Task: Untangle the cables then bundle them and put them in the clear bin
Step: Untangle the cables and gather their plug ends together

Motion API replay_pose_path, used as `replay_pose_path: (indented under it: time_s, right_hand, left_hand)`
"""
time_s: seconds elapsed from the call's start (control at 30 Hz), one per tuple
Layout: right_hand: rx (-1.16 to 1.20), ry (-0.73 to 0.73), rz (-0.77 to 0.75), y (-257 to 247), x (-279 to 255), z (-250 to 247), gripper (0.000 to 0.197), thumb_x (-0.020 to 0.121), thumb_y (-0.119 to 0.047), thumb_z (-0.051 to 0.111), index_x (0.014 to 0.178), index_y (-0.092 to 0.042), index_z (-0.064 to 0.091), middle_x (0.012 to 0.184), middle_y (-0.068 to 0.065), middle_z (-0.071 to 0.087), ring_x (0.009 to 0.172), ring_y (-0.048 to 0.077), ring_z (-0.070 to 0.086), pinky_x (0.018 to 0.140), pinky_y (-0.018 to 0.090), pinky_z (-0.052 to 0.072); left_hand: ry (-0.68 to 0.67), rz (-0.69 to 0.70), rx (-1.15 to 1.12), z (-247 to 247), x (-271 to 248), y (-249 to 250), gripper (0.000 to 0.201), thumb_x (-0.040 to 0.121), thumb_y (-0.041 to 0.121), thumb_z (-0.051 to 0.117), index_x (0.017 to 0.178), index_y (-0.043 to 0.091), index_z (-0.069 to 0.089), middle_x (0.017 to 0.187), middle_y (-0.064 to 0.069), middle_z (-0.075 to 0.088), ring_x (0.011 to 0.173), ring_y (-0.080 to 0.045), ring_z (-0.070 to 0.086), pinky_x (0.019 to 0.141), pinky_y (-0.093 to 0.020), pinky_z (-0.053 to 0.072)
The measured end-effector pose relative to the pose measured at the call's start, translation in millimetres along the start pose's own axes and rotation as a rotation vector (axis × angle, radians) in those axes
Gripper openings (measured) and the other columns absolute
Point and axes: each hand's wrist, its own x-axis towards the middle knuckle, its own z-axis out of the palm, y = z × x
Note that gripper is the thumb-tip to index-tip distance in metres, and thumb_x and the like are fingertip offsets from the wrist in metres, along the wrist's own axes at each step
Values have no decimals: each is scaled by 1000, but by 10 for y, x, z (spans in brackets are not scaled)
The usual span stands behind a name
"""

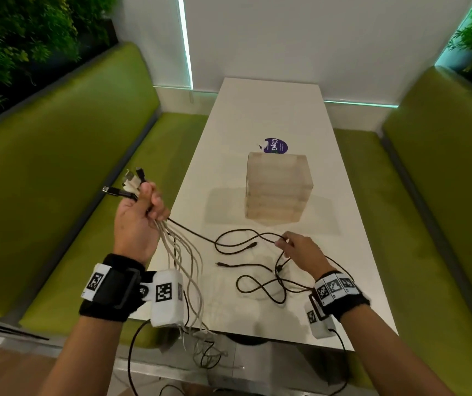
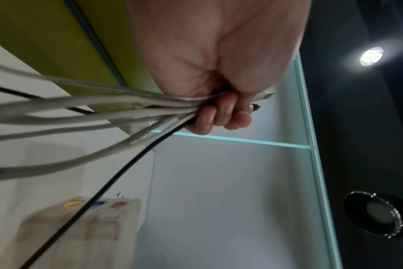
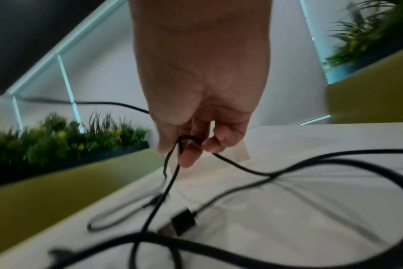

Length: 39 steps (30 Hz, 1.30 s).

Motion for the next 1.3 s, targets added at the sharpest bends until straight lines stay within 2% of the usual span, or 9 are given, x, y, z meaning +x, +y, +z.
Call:
replay_pose_path:
  time_s: [0.13,0.27,0.33,0.5,0.63,0.77,0.9,1.17,1.3]
  right_hand:
    - [151,79,-82,-250,-61,-136,25,96,-35,49,90,-21,69,70,-7,62,74,16,59,68,32,44]
    - [123,115,-198,-601,-161,-163,21,95,-24,52,98,-22,73,98,-9,73,93,10,63,74,23,42]
    - [-14,145,-249,-749,-215,-158,22,95,-26,51,102,-23,72,100,-5,73,94,15,63,68,24,37]
    - [-210,150,-268,-972,-315,-182,18,89,-21,51,96,-14,66,90,10,68,86,30,61,63,31,38]
    - [-251,140,-117,-846,-187,-118,27,91,-35,52,76,-13,58,74,6,60,72,25,54,58,30,37]
    - [-267,8,65,-405,-8,2,25,90,-27,54,87,-5,65,96,12,61,89,30,60,67,30,41]
    - [-181,-12,113,-102,1,42,31,95,-31,51,92,-4,66,93,6,46,96,28,57,74,31,41]
    - [-68,114,-237,-495,-132,-41,25,96,-28,50,94,-10,68,88,9,66,88,25,59,74,38,47]
    - [-131,222,-416,-771,-277,-102,22,93,-28,54,96,-15,72,83,7,65,86,26,55,67,37,44]
  left_hand:
    - [19,-134,184,34,-33,-339,20,97,24,48,80,14,54,53,10,41,45,-4,29,46,-18,27]
    - [-106,-224,591,255,-258,-704,23,89,38,63,78,18,61,52,16,41,49,-5,32,51,-22,29]
    - [-190,-247,639,417,-370,-800,23,87,34,67,68,23,58,46,18,42,49,-6,33,50,-21,30]
    - [-346,-223,652,695,-494,-858,15,92,11,60,78,14,62,41,21,49,41,6,45,46,-8,33]
    - [-226,-202,601,579,-415,-773,24,90,22,64,71,10,55,50,11,35,44,-7,27,45,-22,24]
    - [-63,-132,346,414,-262,-496,21,89,19,63,70,13,58,60,2,36,45,-6,28,43,-20,22]
    - [9,-20,230,267,-161,-180,29,93,17,59,65,23,61,65,0,34,49,-7,26,46,-23,19]
    - [-20,-118,562,212,-228,-504,21,90,24,63,81,6,62,52,9,25,45,-8,20,44,-24,20]
    - [-152,-159,697,409,-392,-671,35,89,25,66,55,23,56,47,14,29,44,-6,23,42,-21,23]
